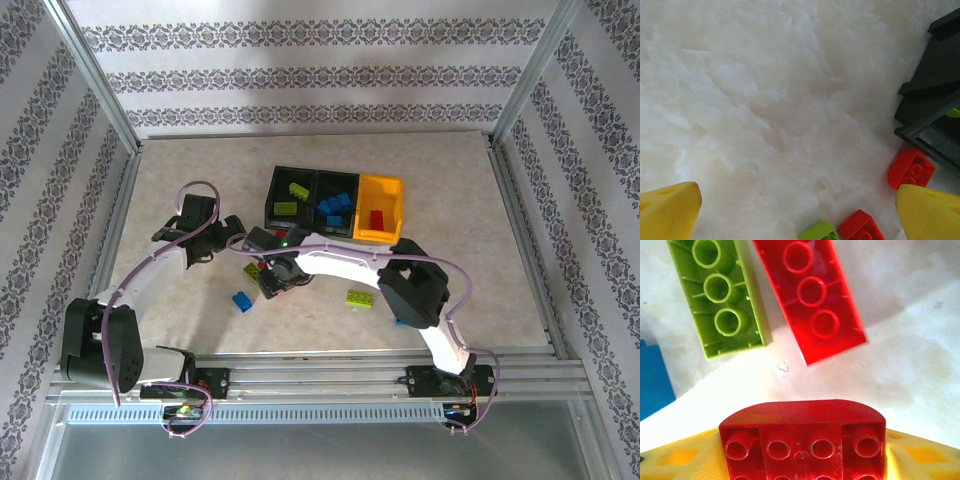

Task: Sort the legos into containers by color
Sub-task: Pick up the lego from the bottom-center of the table, then place the lego in the container.

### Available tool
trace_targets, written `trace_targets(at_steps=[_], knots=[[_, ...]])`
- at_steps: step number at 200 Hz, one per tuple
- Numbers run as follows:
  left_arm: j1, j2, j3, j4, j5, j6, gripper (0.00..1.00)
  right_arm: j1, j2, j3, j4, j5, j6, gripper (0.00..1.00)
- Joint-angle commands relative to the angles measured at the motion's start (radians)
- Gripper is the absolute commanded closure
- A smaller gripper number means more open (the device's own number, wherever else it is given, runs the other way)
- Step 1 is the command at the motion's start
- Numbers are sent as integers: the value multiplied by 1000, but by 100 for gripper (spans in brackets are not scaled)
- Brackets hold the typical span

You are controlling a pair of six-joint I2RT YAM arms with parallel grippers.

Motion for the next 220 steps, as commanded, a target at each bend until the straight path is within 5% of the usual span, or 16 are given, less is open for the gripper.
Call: trace_targets(at_steps=[1,99,220], knots=[[18,-2,-6,13,8,-4,0,-50,-109,-63,-23,65,11,37],[22,-7,-3,10,16,-2,0,-420,-350,-242,29,173,-52,37],[21,-10,-3,1,18,-2,0,-664,-136,-17,75,179,-143,37]])
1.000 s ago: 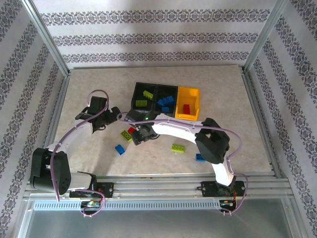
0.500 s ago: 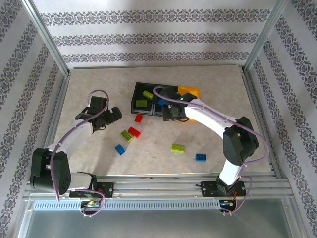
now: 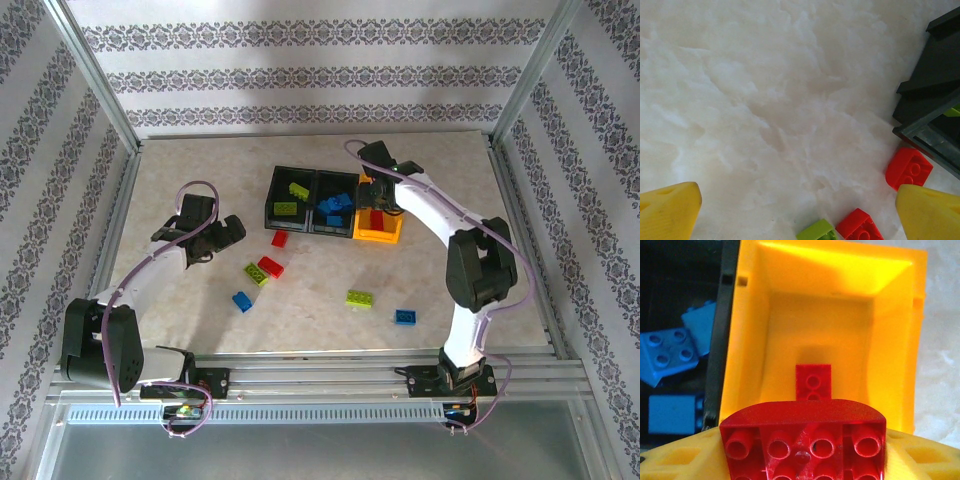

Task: Sort the legos into containers by color
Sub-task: Place the lego in the container.

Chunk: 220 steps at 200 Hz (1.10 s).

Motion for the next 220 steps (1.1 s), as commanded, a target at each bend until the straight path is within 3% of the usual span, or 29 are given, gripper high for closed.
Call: trace_targets(at_steps=[1,64,123,220], knots=[[14,-10,-4,1,4,-1,0,-21,48,62,-1,28,-34,37],[15,-7,3,-2,3,-2,0,-47,146,141,-20,66,-65,34],[16,7,11,-2,11,-2,0,-60,158,146,-18,66,-68,24],[16,-22,-8,-12,4,-2,0,-28,-17,56,-11,49,-48,23]])
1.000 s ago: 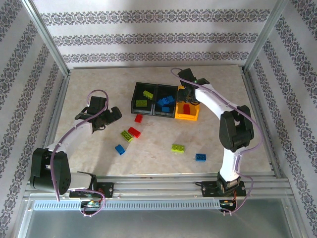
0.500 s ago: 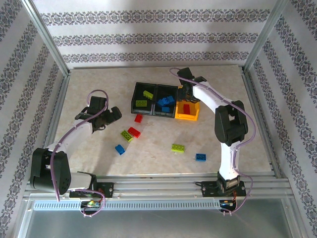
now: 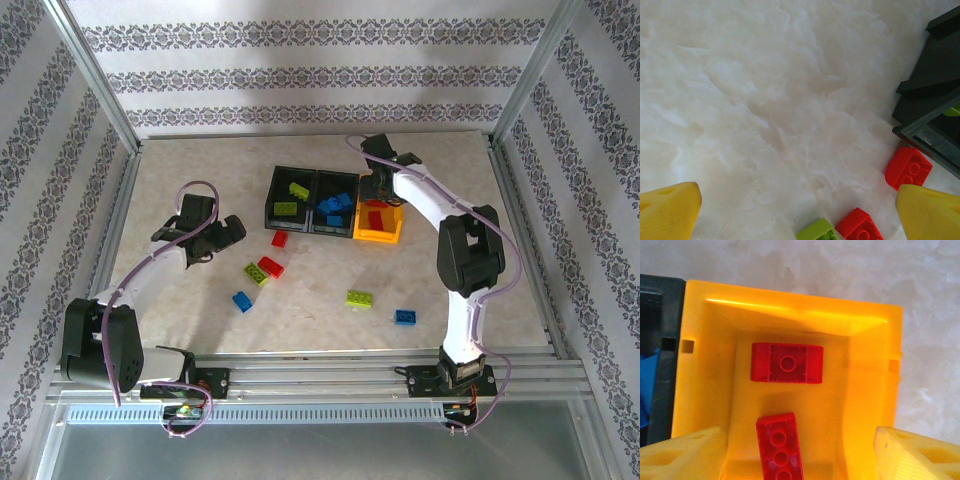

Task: Sort the legos into containers by color
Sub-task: Place the lego in the container, then pick up the lego from the center of the table.

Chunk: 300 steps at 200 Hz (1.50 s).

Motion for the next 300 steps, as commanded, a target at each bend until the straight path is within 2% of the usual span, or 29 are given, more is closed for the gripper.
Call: trace_targets(at_steps=[1,44,85,117,165,206,300], knots=[[15,-22,-9,-11,0,-2,0,20,-109,-39,-5,6,8,23],[16,-33,-18,-10,1,-5,0,110,-228,-122,0,18,11,22],[15,-36,-33,7,6,-21,0,249,-252,-160,-27,40,58,23],[16,-28,-45,20,9,-30,0,382,-219,-168,-24,51,187,22],[16,-19,-44,26,9,-24,0,546,-55,-77,34,24,325,22],[15,-15,-49,27,16,-16,0,584,85,44,33,42,387,23],[18,31,-25,32,41,1,0,593,257,194,31,87,434,23]])
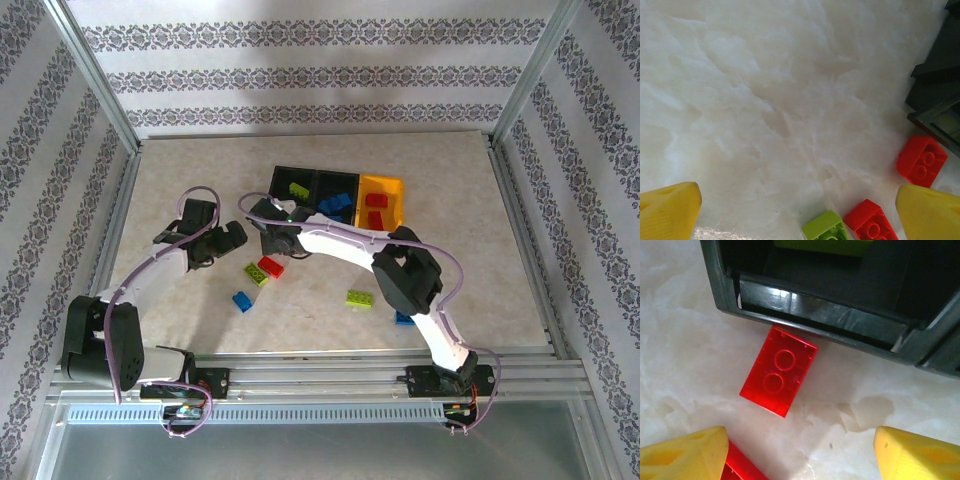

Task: Sort the legos into containers by color
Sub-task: Pick up the lego from the center of the table.

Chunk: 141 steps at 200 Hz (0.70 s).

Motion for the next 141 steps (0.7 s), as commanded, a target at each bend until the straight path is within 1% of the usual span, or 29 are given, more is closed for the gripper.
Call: trace_targets(at_steps=[1,39,101,141], knots=[[17,17,14,17,14,12,0,9,36,50,-11,43,27,23],[18,28,23,13,18,20,0,4,85,89,-13,55,29,24],[20,36,22,8,18,24,0,-8,175,173,-23,38,28,26],[22,35,23,1,13,30,0,-29,215,201,-34,24,28,29]])
